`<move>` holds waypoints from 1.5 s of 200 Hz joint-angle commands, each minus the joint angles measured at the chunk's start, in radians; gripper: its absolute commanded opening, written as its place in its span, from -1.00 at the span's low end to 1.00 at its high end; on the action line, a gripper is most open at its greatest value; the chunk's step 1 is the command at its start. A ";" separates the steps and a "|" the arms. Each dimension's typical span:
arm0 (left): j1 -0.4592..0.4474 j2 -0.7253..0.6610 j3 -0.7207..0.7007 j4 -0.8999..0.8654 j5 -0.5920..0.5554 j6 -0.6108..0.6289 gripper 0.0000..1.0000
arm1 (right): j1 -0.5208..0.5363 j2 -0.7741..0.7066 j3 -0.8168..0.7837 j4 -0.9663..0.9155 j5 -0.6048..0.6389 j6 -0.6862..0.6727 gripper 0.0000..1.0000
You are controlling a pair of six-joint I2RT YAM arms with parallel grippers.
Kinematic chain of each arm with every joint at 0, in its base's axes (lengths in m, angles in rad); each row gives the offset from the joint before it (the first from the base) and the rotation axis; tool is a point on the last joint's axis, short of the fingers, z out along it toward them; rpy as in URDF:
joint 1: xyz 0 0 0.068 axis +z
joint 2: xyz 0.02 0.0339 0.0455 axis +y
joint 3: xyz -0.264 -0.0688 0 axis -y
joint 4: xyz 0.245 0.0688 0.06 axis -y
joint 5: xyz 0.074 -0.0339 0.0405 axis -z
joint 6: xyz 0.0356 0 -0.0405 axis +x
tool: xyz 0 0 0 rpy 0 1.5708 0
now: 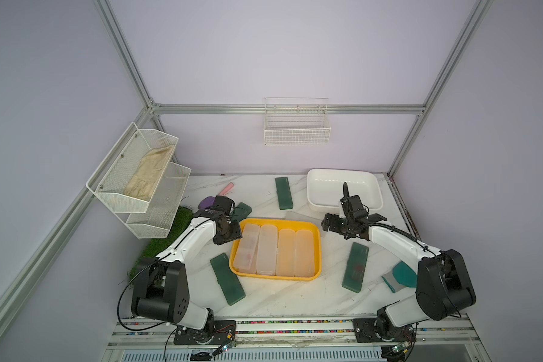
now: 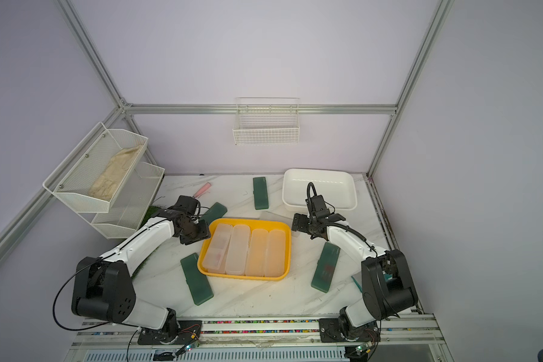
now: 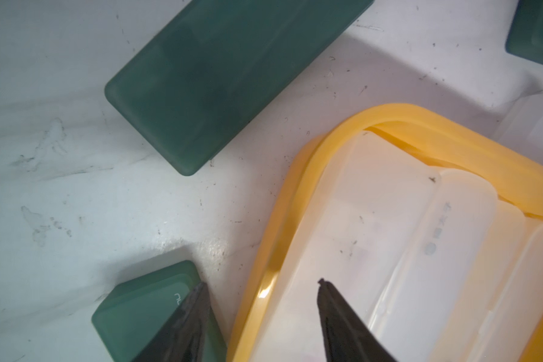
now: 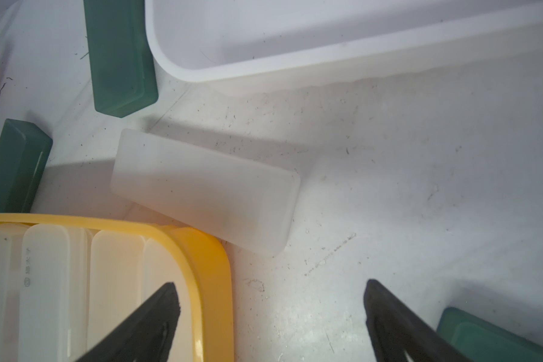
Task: Place the pencil cases by color into the storage box
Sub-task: Move the storage box to the center of the board, then pick up the pencil case from the center of the board.
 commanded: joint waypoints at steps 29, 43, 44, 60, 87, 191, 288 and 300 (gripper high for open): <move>-0.008 -0.108 0.070 0.020 0.026 0.076 0.69 | 0.005 0.002 0.069 0.038 -0.047 -0.228 0.93; -0.011 -0.117 0.083 0.021 0.032 0.087 0.72 | 0.005 -0.004 0.083 0.048 -0.068 -0.280 0.93; -0.011 -0.118 0.084 0.021 0.032 0.088 0.72 | 0.005 -0.005 0.083 0.049 -0.070 -0.282 0.93; -0.013 -0.123 0.095 0.022 0.045 0.100 0.74 | 0.006 -0.019 0.089 0.069 -0.078 -0.335 0.94; -0.019 -0.123 0.109 0.028 0.074 0.110 0.75 | 0.005 -0.073 0.047 0.154 -0.113 -0.481 0.94; -0.036 -0.198 0.050 0.082 0.138 0.144 0.77 | 0.004 -0.058 0.074 -0.020 -0.210 -0.952 0.90; -0.046 -0.201 0.063 0.101 0.178 0.139 0.76 | -0.066 -0.080 -0.070 0.039 -0.139 -1.143 0.91; -0.048 -0.201 0.067 0.100 0.177 0.139 0.76 | -0.072 -0.069 -0.078 0.064 -0.145 -1.150 0.90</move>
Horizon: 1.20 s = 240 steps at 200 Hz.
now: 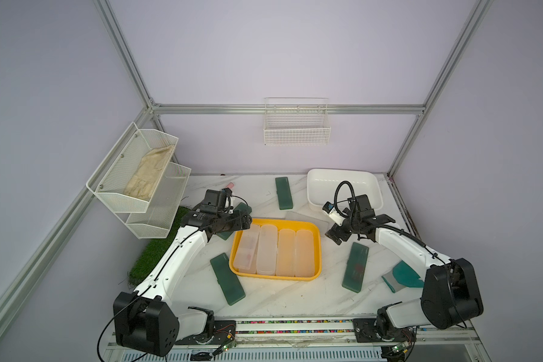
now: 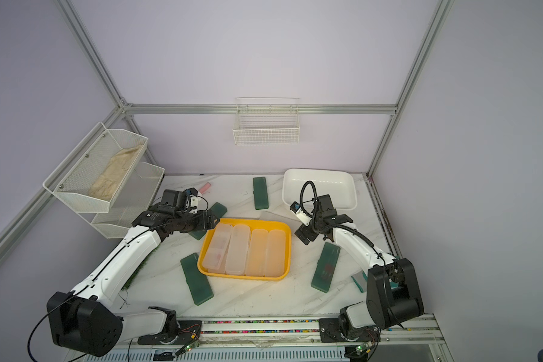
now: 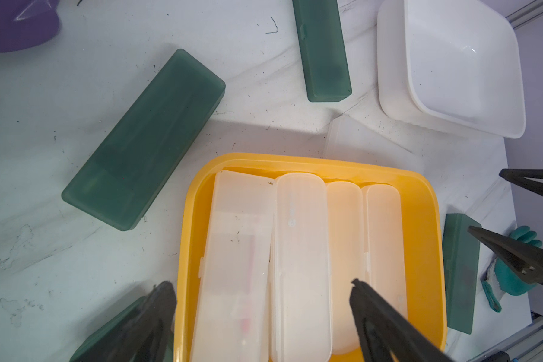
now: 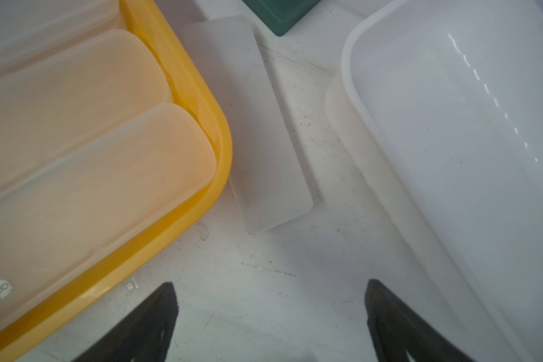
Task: Place the pencil cases by color into the storage box
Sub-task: Pick up the pencil case from the center of the board.
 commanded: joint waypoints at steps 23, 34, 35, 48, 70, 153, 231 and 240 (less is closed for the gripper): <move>-0.012 -0.013 0.015 0.037 0.017 0.014 0.77 | -0.015 0.023 -0.027 0.114 -0.026 -0.060 0.89; -0.013 -0.009 0.018 0.037 0.018 0.013 0.77 | -0.015 0.031 -0.035 0.131 -0.036 -0.051 0.87; -0.013 -0.008 0.018 0.037 0.018 0.012 0.77 | -0.015 0.031 -0.035 0.131 -0.036 -0.052 0.87; -0.014 -0.002 0.024 0.037 0.023 0.011 0.77 | -0.016 0.036 -0.049 0.155 -0.048 -0.038 0.86; -0.020 0.003 0.032 0.037 0.023 0.006 0.77 | -0.016 0.045 -0.068 0.186 -0.061 -0.038 0.85; -0.045 0.010 0.047 0.031 -0.002 -0.006 0.77 | -0.015 0.174 -0.019 0.206 -0.111 -0.057 0.84; -0.048 0.032 0.066 0.020 -0.021 -0.003 0.78 | -0.014 0.296 0.048 0.222 -0.130 -0.084 0.84; -0.048 0.036 0.072 0.021 -0.020 -0.003 0.78 | -0.016 0.312 0.059 0.219 -0.134 -0.087 0.84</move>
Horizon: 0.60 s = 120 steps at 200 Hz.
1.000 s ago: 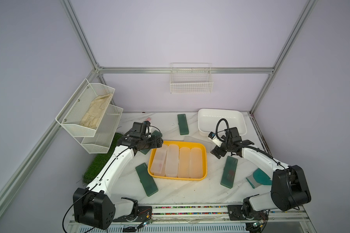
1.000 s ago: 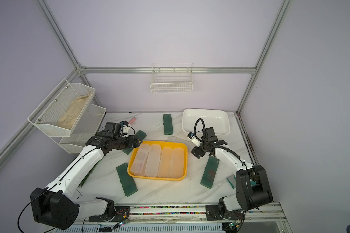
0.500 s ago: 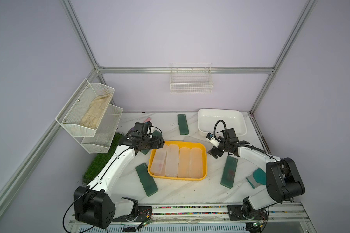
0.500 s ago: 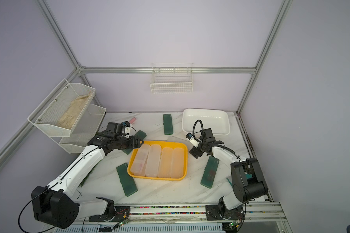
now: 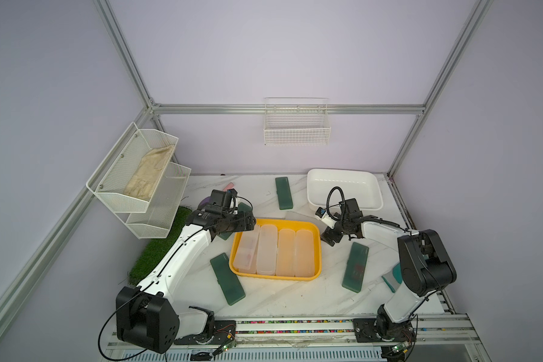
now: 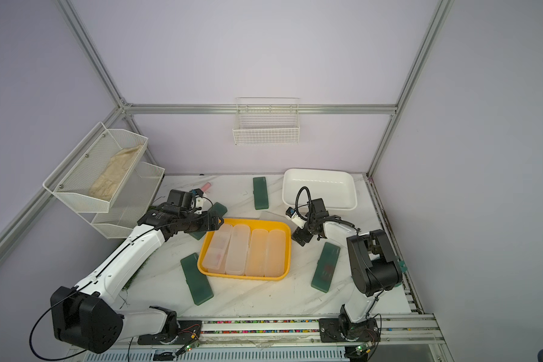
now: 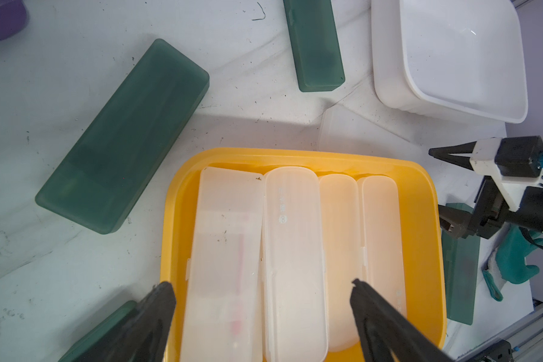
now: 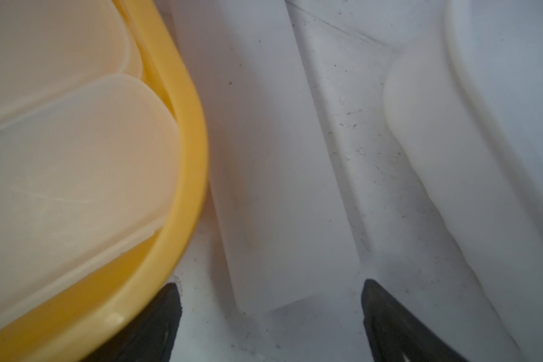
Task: Place the pencil cases by color into the storage box
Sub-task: Pick up the pencil case from the center of the board.
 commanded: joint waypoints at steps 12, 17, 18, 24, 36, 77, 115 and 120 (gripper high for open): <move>-0.009 0.013 0.073 0.014 -0.010 0.000 0.78 | -0.005 0.051 0.059 0.014 -0.042 -0.038 0.84; -0.009 0.014 0.075 0.015 -0.010 -0.001 0.78 | -0.005 0.059 0.066 0.014 -0.045 -0.040 0.84; -0.009 0.015 0.075 0.015 -0.010 -0.001 0.78 | -0.005 0.060 0.068 0.014 -0.046 -0.040 0.84; -0.010 0.015 0.076 0.015 -0.011 -0.002 0.77 | -0.004 0.070 0.074 0.013 -0.048 -0.043 0.84; -0.010 0.017 0.077 0.015 -0.012 -0.002 0.78 | -0.005 0.092 0.096 0.000 -0.051 -0.051 0.84; -0.010 0.022 0.079 0.010 -0.020 -0.002 0.78 | -0.004 0.146 0.137 -0.026 -0.060 -0.068 0.83; -0.010 0.035 0.091 0.010 -0.017 -0.003 0.78 | -0.004 0.174 0.160 -0.052 -0.073 -0.075 0.64; -0.011 0.038 0.095 0.010 -0.017 -0.003 0.78 | -0.005 0.178 0.164 -0.054 -0.072 -0.075 0.59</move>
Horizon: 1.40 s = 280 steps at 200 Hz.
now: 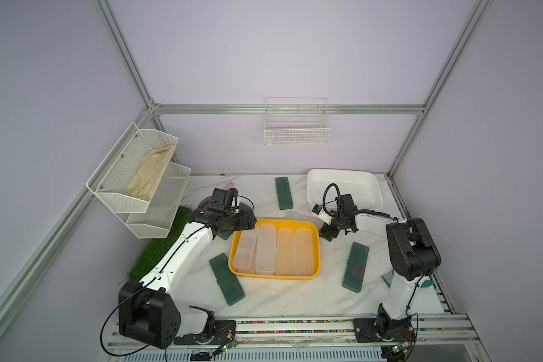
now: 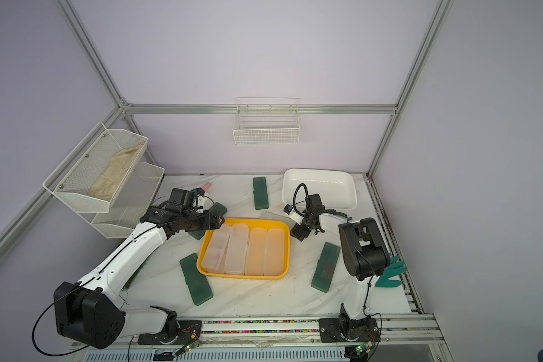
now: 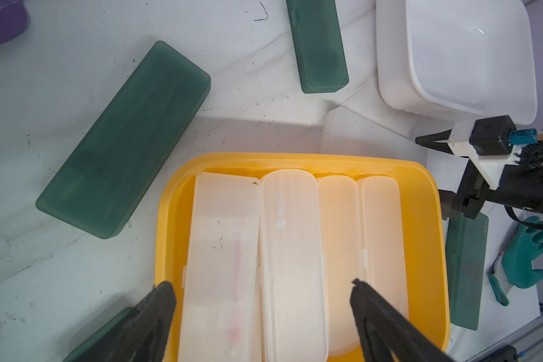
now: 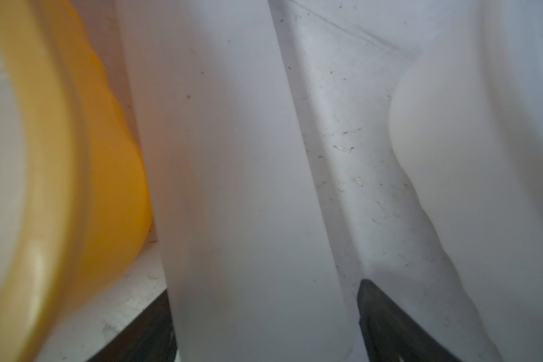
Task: Place the pencil cases by color into the storage box
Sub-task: Pick up the pencil case from the center of the board.
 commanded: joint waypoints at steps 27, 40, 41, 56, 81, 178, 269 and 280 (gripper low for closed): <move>-0.006 0.019 0.087 0.010 -0.006 -0.001 0.78 | 0.005 0.020 0.039 -0.031 -0.040 -0.018 0.24; -0.006 0.024 0.093 0.010 -0.005 -0.001 0.78 | 0.005 0.006 0.034 -0.030 -0.034 -0.012 0.12; -0.007 0.024 0.094 0.010 -0.005 -0.001 0.77 | 0.005 0.004 0.033 -0.030 -0.034 -0.011 0.12; -0.008 0.030 0.097 0.010 -0.003 0.000 0.77 | 0.005 -0.029 0.023 -0.031 -0.017 -0.002 0.06; -0.008 0.038 0.101 0.012 -0.004 0.002 0.78 | 0.003 -0.115 -0.005 -0.033 0.005 0.017 0.01; -0.010 0.034 0.088 0.020 0.005 -0.002 0.78 | -0.002 -0.321 -0.016 -0.059 0.010 0.054 -0.07; -0.026 -0.009 0.063 0.020 -0.008 -0.021 0.78 | -0.001 -0.453 -0.008 -0.055 -0.032 0.162 -0.10; -0.031 -0.009 0.063 0.019 -0.010 -0.023 0.78 | -0.001 -0.476 -0.009 -0.057 -0.041 0.183 -0.10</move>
